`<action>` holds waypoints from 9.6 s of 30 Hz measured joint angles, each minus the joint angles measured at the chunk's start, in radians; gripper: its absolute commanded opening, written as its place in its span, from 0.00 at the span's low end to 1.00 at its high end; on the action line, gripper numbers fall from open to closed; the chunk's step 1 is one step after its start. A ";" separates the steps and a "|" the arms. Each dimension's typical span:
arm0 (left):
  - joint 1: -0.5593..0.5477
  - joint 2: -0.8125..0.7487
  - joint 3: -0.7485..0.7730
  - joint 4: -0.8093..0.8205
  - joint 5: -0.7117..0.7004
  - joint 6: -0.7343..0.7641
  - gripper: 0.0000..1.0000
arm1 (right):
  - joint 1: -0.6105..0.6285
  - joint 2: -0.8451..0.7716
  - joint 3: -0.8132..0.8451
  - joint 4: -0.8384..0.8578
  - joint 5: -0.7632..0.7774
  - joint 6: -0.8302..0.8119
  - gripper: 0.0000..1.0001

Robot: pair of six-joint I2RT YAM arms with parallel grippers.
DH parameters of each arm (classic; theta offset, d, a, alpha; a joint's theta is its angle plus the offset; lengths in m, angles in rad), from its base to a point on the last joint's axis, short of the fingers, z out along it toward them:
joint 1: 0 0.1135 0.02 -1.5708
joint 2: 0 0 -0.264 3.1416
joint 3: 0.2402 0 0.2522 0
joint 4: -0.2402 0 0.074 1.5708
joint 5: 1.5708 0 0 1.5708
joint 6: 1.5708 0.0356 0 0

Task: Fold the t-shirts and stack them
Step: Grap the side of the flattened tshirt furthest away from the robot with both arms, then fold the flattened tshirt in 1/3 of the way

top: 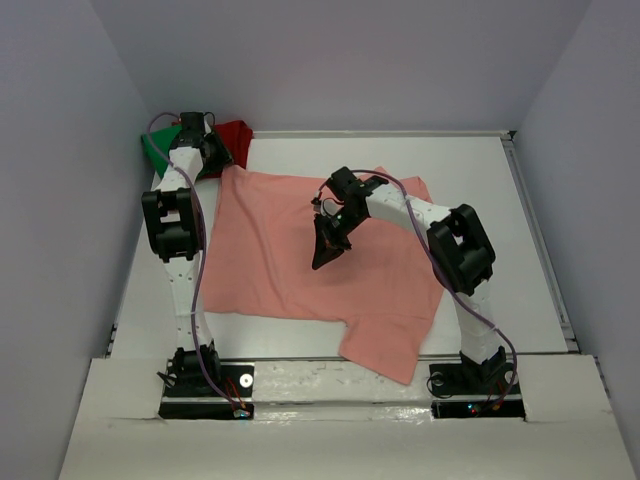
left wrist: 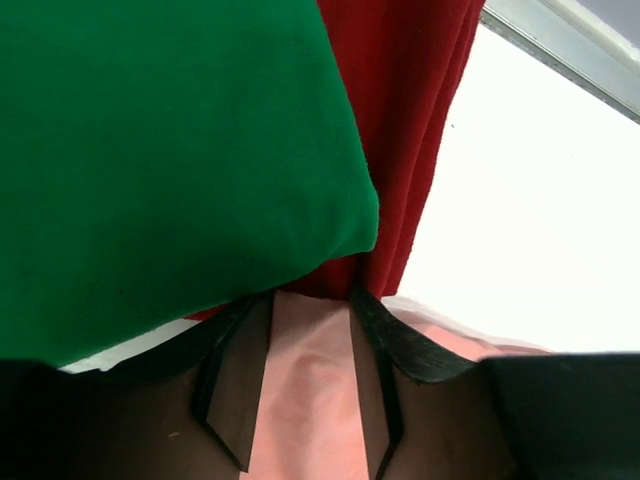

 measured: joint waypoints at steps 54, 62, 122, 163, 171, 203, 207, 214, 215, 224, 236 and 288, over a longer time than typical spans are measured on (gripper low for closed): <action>-0.003 -0.044 -0.014 -0.082 -0.048 0.002 0.00 | -0.598 0.268 0.492 -0.093 0.524 -0.111 0.56; -0.004 -0.045 -0.014 -0.094 -0.047 0.002 0.00 | -0.641 0.257 0.408 -0.090 0.554 -0.097 0.55; -0.004 -0.076 -0.025 -0.135 -0.055 0.004 0.00 | -0.681 0.237 0.591 0.003 0.297 -0.019 0.00; 0.010 -0.407 -0.339 -0.213 -0.132 0.004 0.00 | -0.689 -0.267 0.018 -0.003 0.229 -0.056 0.00; 0.035 -0.406 -0.339 -0.256 -0.143 0.004 0.00 | -0.698 -0.324 -0.045 -0.057 0.257 -0.071 0.00; 0.047 -0.438 -0.454 -0.364 -0.154 0.017 0.00 | -0.701 -0.433 -0.261 -0.164 0.339 -0.079 0.00; 0.049 -0.447 -0.487 -0.386 -0.146 0.016 0.00 | -0.701 -0.432 -0.284 -0.177 0.346 -0.080 0.00; 0.050 -0.457 -0.520 -0.414 -0.141 0.015 0.00 | -0.701 -0.434 -0.322 -0.187 0.346 -0.085 0.00; 0.050 -0.457 -0.520 -0.419 -0.140 0.015 0.00 | -0.701 -0.433 -0.333 -0.189 0.345 -0.087 0.00; 0.051 -0.457 -0.520 -0.456 -0.143 0.019 0.10 | -0.701 -0.414 -0.401 -0.229 0.348 -0.119 0.42; 0.051 -0.464 -0.519 -0.485 -0.208 -0.010 0.41 | -0.707 -0.391 -0.319 -0.251 0.434 -0.106 0.59; 0.043 -0.373 -0.428 -0.220 0.002 0.045 0.41 | -0.707 -0.009 -0.064 0.171 0.376 -0.051 0.00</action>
